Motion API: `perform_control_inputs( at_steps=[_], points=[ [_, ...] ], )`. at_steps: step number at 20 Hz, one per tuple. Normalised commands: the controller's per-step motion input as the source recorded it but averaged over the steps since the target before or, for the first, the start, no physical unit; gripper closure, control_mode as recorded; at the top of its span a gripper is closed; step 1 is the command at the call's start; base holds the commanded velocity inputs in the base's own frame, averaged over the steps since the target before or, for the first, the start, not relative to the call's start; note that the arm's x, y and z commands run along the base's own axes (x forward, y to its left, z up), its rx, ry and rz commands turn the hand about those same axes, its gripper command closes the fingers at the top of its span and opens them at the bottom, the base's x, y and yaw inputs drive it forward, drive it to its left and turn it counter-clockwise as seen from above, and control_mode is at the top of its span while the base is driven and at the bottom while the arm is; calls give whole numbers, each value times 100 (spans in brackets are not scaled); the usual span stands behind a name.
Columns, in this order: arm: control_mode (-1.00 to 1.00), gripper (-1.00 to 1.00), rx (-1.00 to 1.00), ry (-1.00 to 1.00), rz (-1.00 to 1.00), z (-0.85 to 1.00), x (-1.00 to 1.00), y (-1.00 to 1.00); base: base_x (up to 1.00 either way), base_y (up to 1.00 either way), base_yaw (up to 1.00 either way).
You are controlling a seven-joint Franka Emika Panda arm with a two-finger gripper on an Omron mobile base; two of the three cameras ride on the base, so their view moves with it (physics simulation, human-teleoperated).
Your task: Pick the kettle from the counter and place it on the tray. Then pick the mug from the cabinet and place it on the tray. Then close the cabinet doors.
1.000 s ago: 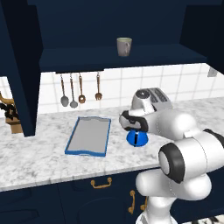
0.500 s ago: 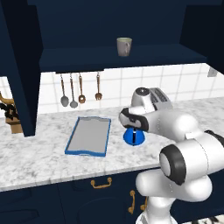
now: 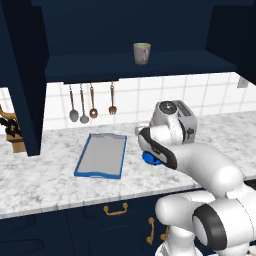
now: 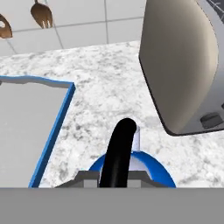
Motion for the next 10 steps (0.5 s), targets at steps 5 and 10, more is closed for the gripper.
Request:
perform_control_inputs(
  at_steps=[5, 10],
  points=[
    [-100, 100, 0, -17, 0, 12, 0, 65, 0, 0, 0],
    [-100, 100, 0, -1, -5, 58, 0, 54, 0, 0, 0]
  ],
)
